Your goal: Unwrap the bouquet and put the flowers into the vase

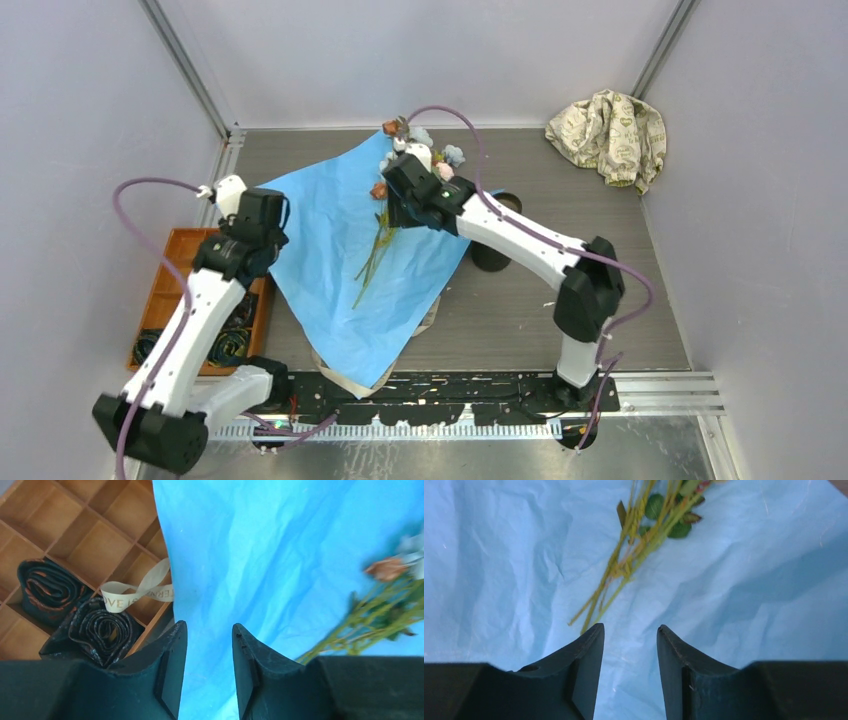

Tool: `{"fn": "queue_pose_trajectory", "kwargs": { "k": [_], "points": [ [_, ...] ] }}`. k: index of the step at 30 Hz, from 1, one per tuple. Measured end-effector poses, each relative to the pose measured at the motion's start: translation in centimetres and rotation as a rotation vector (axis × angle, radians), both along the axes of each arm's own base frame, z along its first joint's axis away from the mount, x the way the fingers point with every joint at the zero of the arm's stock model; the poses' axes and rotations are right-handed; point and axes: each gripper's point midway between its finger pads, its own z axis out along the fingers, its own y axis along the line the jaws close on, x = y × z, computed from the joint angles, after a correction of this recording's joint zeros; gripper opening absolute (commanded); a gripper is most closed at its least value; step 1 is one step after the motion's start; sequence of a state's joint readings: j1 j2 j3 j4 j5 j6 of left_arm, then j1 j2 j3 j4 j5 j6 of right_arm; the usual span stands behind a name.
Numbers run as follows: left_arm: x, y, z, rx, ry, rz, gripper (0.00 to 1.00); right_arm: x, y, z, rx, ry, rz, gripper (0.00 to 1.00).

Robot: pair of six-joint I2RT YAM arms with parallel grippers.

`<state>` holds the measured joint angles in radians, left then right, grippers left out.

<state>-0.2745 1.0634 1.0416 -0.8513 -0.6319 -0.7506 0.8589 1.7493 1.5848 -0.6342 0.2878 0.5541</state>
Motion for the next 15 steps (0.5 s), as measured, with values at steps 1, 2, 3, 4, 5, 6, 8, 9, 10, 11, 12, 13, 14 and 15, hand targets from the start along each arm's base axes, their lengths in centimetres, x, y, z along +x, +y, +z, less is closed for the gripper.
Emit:
{"fn": "queue_pose_trajectory", "kwargs": {
  "k": [1,2,3,4,5,6,8,9,10,11,12,13,14,15],
  "points": [
    [-0.4,0.1,1.2,-0.014,-0.046,-0.001,0.4,1.0,0.5,0.2,-0.012,0.001,-0.012,0.48],
    [-0.9,0.2,2.3,-0.025,-0.089,-0.002,0.4,1.9,1.2,0.2,-0.014,-0.001,-0.019,0.47],
    [-1.4,0.4,3.4,-0.035,-0.131,-0.003,0.4,2.6,1.7,0.2,-0.018,0.0,-0.025,0.47],
    [-1.9,0.5,4.5,-0.044,-0.171,-0.006,0.4,3.5,2.2,-0.1,-0.022,0.003,-0.032,0.48],
    [-2.4,0.7,5.6,-0.048,-0.208,-0.012,0.4,4.2,2.5,-0.6,-0.028,0.008,-0.039,0.47],
    [-2.7,0.8,6.5,-0.054,-0.237,-0.018,0.4,4.8,2.7,-1.2,-0.038,0.02,-0.047,0.47],
    [-3.4,0.5,8.4,-0.073,-0.301,-0.056,0.4,6.1,2.7,-2.7,-0.063,0.055,-0.069,0.45],
    [-3.6,0.2,9.0,-0.084,-0.326,-0.085,0.4,6.7,2.6,-3.3,-0.071,0.068,-0.078,0.44],
    [-3.8,-0.1,9.5,-0.096,-0.346,-0.113,0.4,7.4,2.4,-4.1,-0.08,0.083,-0.091,0.43],
    [-4.0,-0.6,10.1,-0.11,-0.371,-0.146,0.4,8.1,2.2,-4.7,-0.086,0.096,-0.105,0.42],
    [-4.0,-1.1,10.6,-0.126,-0.394,-0.177,0.4,8.7,2.0,-5.4,-0.091,0.108,-0.116,0.41],
    [-4.0,-1.5,10.9,-0.138,-0.405,-0.201,0.41,9.2,1.7,-6.0,-0.097,0.119,-0.127,0.4],
    [-3.7,-2.2,11.0,-0.151,-0.413,-0.236,0.4,9.7,1.5,-6.6,-0.101,0.129,-0.136,0.4],
    [-3.4,-2.7,10.9,-0.163,-0.413,-0.264,0.4,10.1,1.4,-7.3,-0.107,0.14,-0.142,0.4]
  ]
}}
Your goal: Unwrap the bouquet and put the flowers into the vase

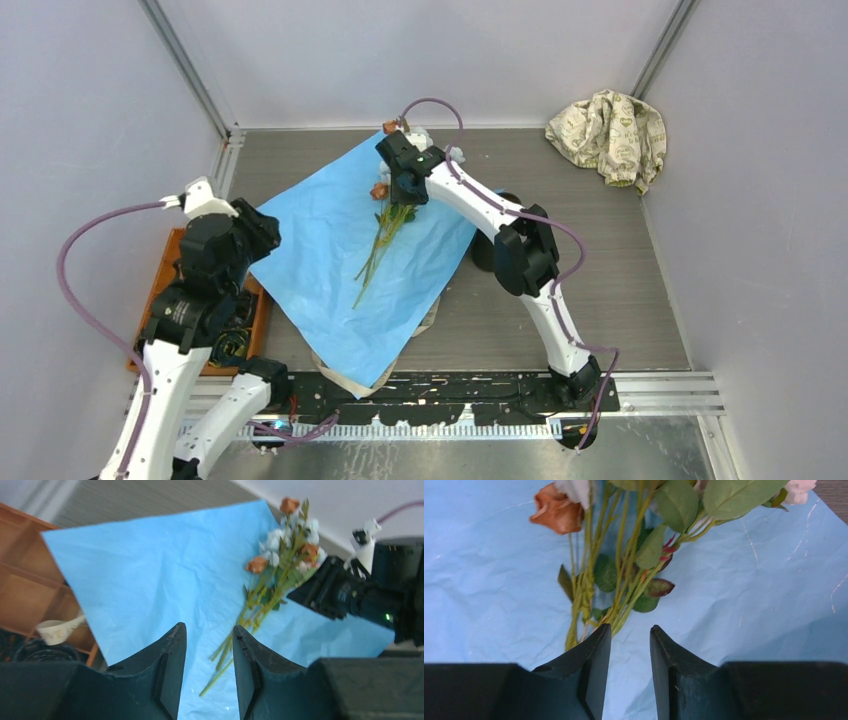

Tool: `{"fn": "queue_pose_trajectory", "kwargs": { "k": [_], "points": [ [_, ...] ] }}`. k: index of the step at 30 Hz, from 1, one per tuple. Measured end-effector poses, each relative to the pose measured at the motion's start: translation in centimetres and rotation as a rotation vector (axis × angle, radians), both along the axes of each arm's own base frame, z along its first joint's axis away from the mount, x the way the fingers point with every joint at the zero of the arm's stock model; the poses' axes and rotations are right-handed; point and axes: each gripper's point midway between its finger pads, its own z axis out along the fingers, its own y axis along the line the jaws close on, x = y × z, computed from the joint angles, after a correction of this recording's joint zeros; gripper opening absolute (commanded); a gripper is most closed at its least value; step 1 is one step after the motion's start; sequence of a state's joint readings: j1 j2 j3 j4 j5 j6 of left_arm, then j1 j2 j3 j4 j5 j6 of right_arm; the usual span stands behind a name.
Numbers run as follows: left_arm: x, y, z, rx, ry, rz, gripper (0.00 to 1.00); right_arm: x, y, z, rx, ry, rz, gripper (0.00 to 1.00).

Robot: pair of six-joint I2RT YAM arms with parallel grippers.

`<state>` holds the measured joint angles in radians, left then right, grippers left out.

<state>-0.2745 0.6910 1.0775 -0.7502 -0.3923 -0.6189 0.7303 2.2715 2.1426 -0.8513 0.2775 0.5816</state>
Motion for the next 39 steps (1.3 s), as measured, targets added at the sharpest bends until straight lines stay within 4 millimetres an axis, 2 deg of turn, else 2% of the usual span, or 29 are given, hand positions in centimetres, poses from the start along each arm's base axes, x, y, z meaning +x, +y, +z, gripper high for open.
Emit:
{"fn": "queue_pose_trajectory", "kwargs": {
  "k": [2,5,9,11,18,32,35,39],
  "points": [
    [0.7,-1.2,-1.1,-0.012,0.026,-0.055,0.39,0.7,-0.5,-1.0,-0.012,0.015,-0.015,0.39],
    [1.8,-3.0,-4.1,-0.023,0.107,-0.128,0.39,1.1,-1.0,-2.5,-0.027,0.039,-0.031,0.39],
    [2.3,-4.2,-8.2,-0.027,0.219,-0.178,0.38,0.8,-0.6,-4.2,-0.032,0.067,-0.031,0.39],
    [2.1,-4.4,-9.4,-0.028,0.251,-0.191,0.38,0.6,-0.3,-5.0,-0.035,0.081,-0.026,0.39],
    [2.2,-4.8,-9.5,-0.037,0.244,-0.206,0.38,0.5,0.2,-7.2,-0.034,0.113,-0.024,0.39],
    [2.0,-4.7,-11.2,-0.033,0.274,-0.204,0.37,1.3,0.8,-8.7,0.04,0.125,-0.061,0.38],
    [2.0,-4.7,-11.5,-0.031,0.282,-0.203,0.37,1.5,1.1,-9.0,0.058,0.131,-0.065,0.33],
    [2.0,-4.7,-12.0,-0.029,0.295,-0.203,0.37,1.6,1.3,-9.0,0.08,0.137,-0.072,0.18]
  ]
}}
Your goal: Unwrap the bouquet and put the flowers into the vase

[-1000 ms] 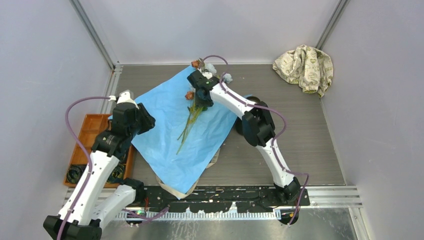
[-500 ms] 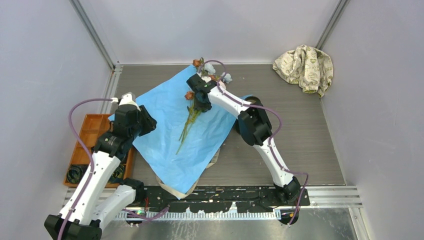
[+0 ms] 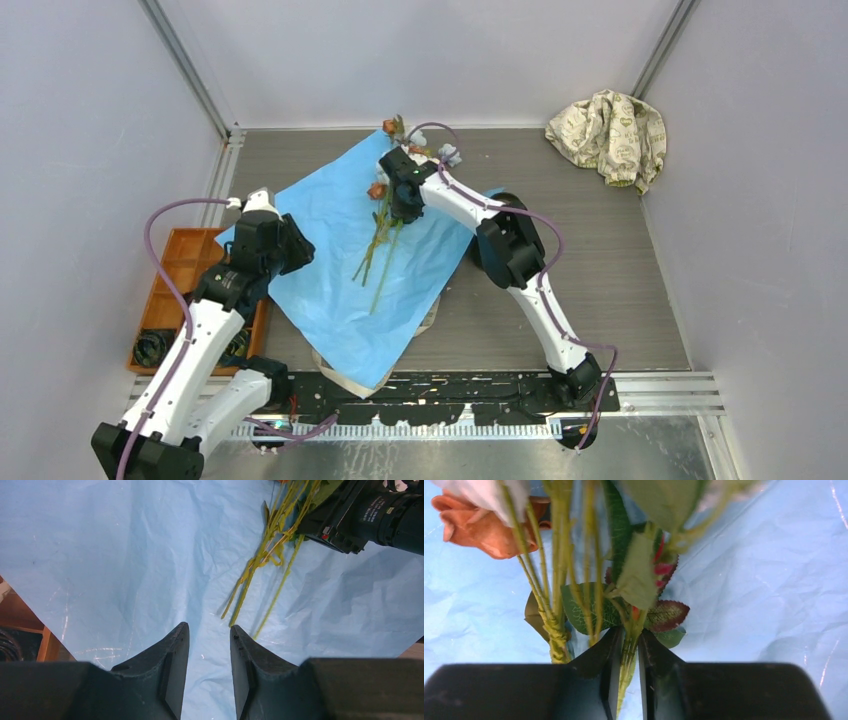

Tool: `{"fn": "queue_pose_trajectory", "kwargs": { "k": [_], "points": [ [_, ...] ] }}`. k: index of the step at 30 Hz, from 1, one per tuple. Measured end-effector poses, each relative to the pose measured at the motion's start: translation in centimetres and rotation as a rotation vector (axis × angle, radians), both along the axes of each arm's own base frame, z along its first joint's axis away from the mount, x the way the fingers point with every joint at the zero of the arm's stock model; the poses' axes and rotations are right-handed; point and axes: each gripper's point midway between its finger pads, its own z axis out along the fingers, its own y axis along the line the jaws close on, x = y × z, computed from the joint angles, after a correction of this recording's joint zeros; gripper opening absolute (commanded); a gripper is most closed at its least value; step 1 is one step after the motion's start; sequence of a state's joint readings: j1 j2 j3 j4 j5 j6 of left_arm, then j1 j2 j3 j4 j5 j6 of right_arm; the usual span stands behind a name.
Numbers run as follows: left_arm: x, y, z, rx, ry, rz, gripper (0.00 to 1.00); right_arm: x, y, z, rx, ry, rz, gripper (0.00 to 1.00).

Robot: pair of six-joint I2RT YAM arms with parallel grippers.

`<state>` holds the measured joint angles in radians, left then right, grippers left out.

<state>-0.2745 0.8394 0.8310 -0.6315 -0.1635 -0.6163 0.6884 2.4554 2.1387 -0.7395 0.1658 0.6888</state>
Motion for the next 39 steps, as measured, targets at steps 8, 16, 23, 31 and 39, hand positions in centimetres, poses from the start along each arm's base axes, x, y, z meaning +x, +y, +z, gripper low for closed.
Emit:
{"fn": "queue_pose_trajectory", "kwargs": {
  "k": [8,16,23,31,39],
  "points": [
    [0.1,0.0,-0.3,0.001,0.006,0.0,0.36,-0.5,-0.3,-0.2,0.03,0.008,-0.017,0.01],
    [0.1,-0.2,-0.6,-0.003,0.01,-0.004,0.36,-4.5,-3.0,1.1,0.005,0.054,-0.005,0.01],
    [0.1,-0.2,-0.7,-0.007,0.013,-0.007,0.36,-5.9,-3.3,8.8,0.086,-0.045,0.013,0.01],
    [0.0,-0.4,-0.7,-0.011,0.014,-0.012,0.38,-7.5,-2.4,19.2,0.167,-0.239,0.102,0.01],
    [0.1,-1.2,-0.5,-0.04,0.012,-0.049,0.39,-9.8,-5.3,31.8,0.098,-0.608,0.169,0.01]
  ]
}}
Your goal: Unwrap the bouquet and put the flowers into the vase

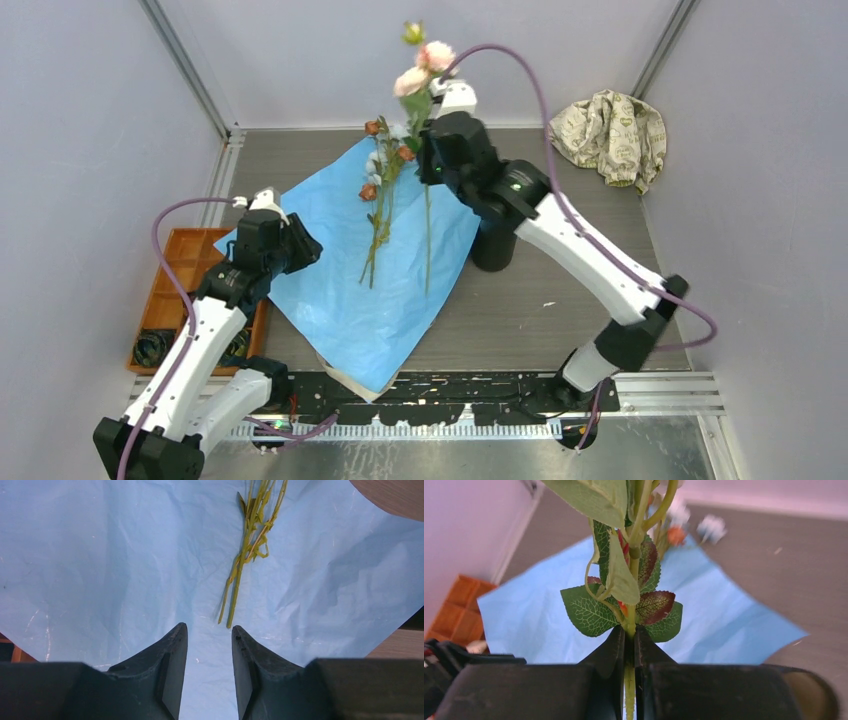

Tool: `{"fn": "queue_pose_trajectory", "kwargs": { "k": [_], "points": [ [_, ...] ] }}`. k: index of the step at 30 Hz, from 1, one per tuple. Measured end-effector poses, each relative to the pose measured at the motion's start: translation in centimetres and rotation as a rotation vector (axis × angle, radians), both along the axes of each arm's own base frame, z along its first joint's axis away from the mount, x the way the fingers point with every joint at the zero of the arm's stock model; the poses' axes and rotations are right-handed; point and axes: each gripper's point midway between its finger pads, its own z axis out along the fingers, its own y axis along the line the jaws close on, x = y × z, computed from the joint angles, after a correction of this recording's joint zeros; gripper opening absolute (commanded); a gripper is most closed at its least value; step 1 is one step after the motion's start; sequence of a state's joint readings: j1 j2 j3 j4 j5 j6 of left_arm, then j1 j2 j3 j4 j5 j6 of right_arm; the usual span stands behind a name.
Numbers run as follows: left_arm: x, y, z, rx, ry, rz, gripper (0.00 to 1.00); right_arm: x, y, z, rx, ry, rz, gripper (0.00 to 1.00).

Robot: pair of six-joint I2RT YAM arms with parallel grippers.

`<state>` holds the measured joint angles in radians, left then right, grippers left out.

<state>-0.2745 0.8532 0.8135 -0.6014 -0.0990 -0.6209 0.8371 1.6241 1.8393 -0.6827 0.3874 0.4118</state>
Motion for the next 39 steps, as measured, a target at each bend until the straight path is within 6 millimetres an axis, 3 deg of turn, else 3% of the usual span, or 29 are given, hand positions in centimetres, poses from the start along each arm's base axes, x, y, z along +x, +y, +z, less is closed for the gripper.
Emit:
{"fn": "queue_pose_trajectory", "kwargs": {
  "k": [4,7,9,12,15,25,35,39],
  "points": [
    [0.4,-0.7,-0.1,-0.018,0.002,-0.023,0.4,-1.4,-5.5,8.5,0.042,-0.253,-0.096,0.01],
    [0.7,-1.2,-0.4,-0.033,0.009,-0.041,0.4,-2.6,-9.9,13.2,0.071,-0.41,-0.194,0.01],
    [0.7,-1.6,-0.5,-0.046,0.013,-0.057,0.4,-3.3,-12.7,15.4,0.077,-0.505,-0.265,0.01],
    [0.7,-2.1,-0.7,-0.061,0.015,-0.077,0.4,-3.6,-15.1,17.0,0.049,-0.606,-0.35,0.01],
    [0.7,-2.4,-0.6,-0.069,0.012,-0.088,0.4,-3.4,-16.2,17.5,0.004,-0.663,-0.403,0.01],
    [0.4,-2.5,-0.4,-0.074,0.0,-0.095,0.4,-0.2,-15.3,14.1,-0.281,-0.707,-0.445,0.01],
    [0.3,-2.5,-0.7,-0.073,0.004,-0.094,0.4,0.5,-16.4,14.4,-0.293,-0.735,-0.494,0.01],
    [0.3,-2.4,-0.9,-0.073,0.006,-0.094,0.4,1.2,-16.9,12.5,-0.291,-0.707,-0.509,0.01]
  ]
}}
